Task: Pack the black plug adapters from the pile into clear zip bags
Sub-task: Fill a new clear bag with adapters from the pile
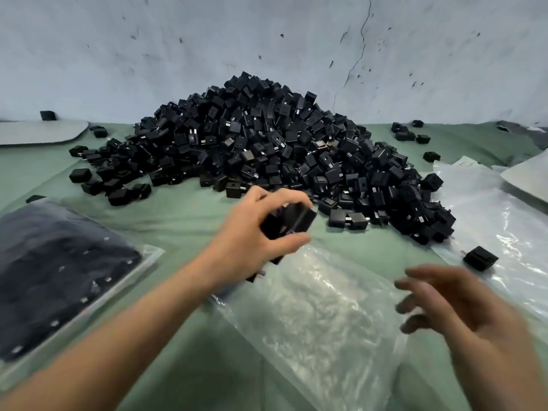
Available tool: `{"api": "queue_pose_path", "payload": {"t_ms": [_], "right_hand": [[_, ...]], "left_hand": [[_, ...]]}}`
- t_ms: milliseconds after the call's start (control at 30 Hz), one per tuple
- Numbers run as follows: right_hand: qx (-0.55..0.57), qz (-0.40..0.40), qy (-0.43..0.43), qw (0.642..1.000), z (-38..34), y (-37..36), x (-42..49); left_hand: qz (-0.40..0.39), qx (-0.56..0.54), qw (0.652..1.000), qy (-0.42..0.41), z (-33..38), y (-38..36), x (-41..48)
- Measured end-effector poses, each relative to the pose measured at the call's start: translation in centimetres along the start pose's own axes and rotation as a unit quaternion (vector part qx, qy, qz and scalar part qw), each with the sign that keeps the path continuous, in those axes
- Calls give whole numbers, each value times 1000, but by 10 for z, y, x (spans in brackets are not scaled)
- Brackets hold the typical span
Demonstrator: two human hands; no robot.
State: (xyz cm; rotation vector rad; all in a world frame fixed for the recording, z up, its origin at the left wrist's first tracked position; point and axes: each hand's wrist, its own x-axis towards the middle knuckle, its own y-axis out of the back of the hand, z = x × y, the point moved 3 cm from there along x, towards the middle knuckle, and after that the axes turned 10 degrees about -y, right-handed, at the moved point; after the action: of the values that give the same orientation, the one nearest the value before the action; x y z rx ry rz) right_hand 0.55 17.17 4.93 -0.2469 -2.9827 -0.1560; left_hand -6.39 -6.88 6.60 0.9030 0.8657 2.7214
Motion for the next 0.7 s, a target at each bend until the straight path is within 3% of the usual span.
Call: {"api": "queue_pose_path", "payload": {"t_ms": [100,233,367,533,633,700], "right_hand": [[11,-97,-48,994,-3,-48,3],[52,-21,-44,997,1,-61,13],[135,-48,-57,988,7,-54,9],[23,20,-94,995,27,23,13],[-69,-2,-187,980,47,70,2],[-131,-82,-243,958,55,74,-9]], "left_hand": [[-16,35,998,-42,26,-38,-12],[-10,54,996,-65,31,-46,-20],[10,37,998,-50,25,-44,-28],[115,-63,989,64,-17,9,-37],[222,-247,924,190,-57,42,-53],[241,-353,869,250,-76,44,-61]]}}
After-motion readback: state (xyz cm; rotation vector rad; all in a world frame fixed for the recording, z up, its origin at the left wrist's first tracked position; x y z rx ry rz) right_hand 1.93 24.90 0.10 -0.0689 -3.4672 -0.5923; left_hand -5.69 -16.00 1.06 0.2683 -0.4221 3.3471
